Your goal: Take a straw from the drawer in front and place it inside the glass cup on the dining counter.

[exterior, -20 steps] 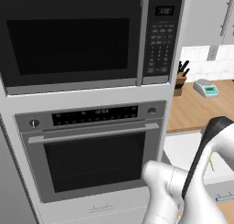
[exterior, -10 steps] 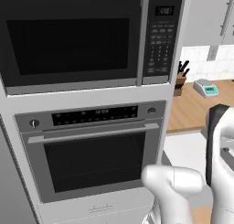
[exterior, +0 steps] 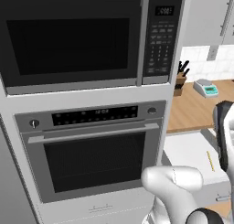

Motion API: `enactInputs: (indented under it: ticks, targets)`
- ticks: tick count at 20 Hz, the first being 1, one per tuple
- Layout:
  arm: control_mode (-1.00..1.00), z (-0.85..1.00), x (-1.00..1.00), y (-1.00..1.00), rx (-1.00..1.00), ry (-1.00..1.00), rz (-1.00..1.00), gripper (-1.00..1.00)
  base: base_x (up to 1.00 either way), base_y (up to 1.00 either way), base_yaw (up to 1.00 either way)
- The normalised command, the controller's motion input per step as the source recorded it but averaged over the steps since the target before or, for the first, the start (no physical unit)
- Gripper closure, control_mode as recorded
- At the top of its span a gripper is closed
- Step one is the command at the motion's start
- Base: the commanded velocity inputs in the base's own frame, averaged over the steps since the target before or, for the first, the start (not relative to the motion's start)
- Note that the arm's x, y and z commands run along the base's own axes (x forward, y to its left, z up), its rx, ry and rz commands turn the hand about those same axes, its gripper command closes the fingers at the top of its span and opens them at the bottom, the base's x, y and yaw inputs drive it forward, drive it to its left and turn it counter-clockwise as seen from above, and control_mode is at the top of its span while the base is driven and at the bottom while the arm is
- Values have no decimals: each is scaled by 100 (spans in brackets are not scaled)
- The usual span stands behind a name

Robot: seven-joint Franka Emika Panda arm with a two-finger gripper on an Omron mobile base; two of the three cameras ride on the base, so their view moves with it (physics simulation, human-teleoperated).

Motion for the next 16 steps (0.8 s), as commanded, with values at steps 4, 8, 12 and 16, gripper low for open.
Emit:
enactInputs:
  ticks: [4,8,12,16]
  targets:
    - [-100,-33,37,-26,10,0,0,-100,0,0,0]
    - [-100,-44,51,-17,0,0,0,-100,0,0,0]
    - [-100,-48,51,-26,0,0,0,-100,0,0,0]
    - [-100,-50,40,-37,0,0,0,-100,0,0,0]
